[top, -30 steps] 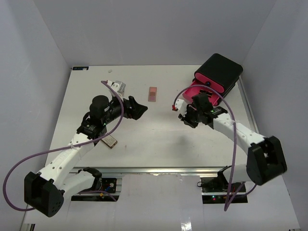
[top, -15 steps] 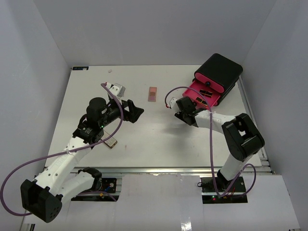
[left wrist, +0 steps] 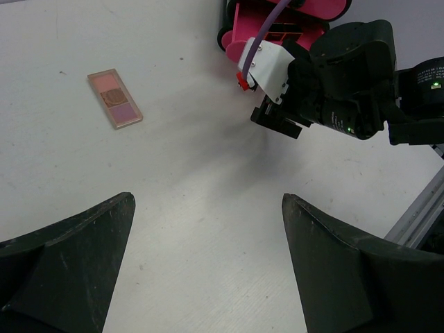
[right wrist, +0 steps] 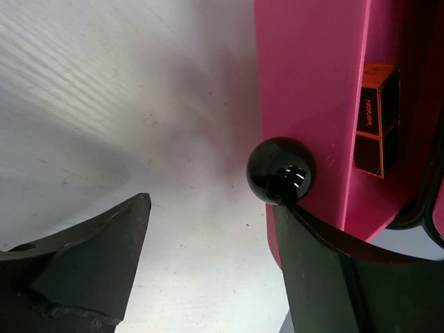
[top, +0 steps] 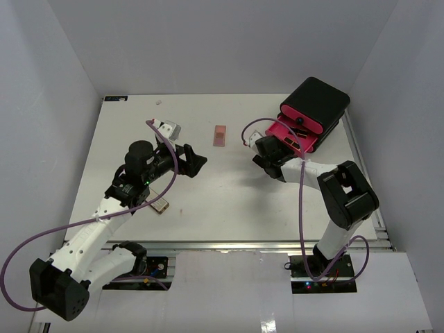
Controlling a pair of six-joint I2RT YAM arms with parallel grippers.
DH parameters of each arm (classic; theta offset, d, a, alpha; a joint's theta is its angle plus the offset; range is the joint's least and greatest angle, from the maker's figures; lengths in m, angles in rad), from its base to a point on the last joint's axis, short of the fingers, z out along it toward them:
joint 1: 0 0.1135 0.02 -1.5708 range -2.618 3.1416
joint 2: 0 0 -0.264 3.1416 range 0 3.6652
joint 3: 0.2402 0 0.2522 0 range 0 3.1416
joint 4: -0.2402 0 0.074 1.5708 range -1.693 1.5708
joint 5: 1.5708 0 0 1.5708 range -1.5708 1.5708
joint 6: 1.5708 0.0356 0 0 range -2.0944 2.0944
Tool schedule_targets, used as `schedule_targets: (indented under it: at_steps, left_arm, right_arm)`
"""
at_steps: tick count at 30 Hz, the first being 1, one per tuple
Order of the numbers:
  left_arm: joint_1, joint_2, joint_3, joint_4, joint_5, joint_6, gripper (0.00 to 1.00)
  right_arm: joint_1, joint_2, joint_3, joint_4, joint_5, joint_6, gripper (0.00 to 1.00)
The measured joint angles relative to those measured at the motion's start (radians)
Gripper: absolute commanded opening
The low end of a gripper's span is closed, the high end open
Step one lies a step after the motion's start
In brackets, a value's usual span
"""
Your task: Organize the makeup
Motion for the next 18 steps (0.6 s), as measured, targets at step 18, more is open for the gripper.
schedule_targets:
  at_steps: [18]
  left_arm:
    - [0.0, 0.019, 0.0, 0.0, 0.0, 0.0, 0.98]
  right_arm:
    - [-0.194, 0.002, 0.178, 0.004, -0.121, -0.007, 0.8]
